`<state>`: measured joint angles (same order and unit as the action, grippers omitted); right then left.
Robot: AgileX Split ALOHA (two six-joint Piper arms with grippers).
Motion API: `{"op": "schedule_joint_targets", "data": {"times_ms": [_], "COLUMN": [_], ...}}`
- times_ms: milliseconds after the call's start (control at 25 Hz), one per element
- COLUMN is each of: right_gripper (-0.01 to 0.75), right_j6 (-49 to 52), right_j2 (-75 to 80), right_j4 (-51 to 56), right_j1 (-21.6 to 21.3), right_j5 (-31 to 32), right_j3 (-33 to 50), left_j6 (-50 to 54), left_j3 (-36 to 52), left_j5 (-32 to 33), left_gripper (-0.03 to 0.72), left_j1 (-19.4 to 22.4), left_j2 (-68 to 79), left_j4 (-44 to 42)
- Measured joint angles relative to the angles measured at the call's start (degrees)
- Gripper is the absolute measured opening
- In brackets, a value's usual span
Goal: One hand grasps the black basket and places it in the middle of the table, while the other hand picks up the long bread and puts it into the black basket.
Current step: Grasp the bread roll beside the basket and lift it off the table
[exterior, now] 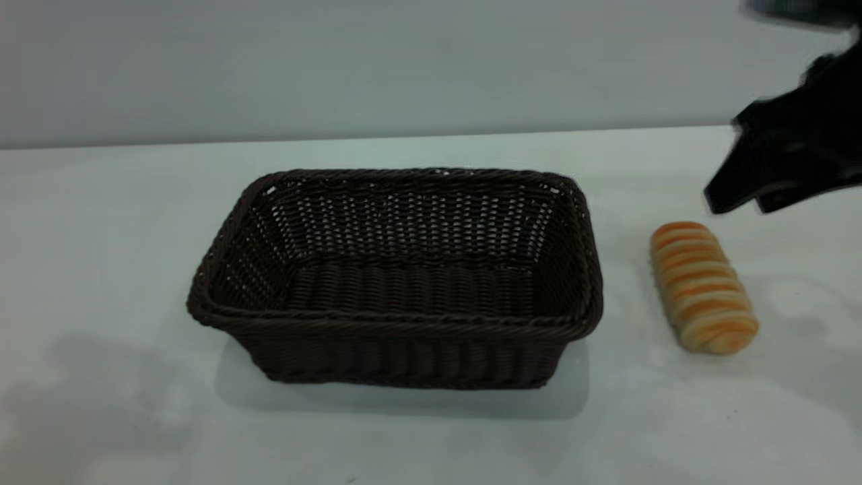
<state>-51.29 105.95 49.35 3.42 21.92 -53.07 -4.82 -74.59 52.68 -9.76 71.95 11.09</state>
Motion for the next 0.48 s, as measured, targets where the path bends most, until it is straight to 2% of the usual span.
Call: {"op": "schedule_joint_targets", "data": {"times_ms": [320,480], "right_gripper": [0.452,0.442], "right_j6": [12.44,14.47], "right_j2": [14.44,18.43], "right_j4": [-13.14,-15.51], "right_j1": [0.75,0.75], "right_j5": [-1.58,-1.78], "right_j3": [-10.0,-11.82], "left_j6": [-0.05,-0.05], "left_j3": [0.0,0.0], "left_j5": [1.41,2.09], "left_gripper": [0.422,0.422], "left_j1": [0.0,0.0], "left_j2": [0.0,0.0], "left_j4": [0.19,0.19]}}
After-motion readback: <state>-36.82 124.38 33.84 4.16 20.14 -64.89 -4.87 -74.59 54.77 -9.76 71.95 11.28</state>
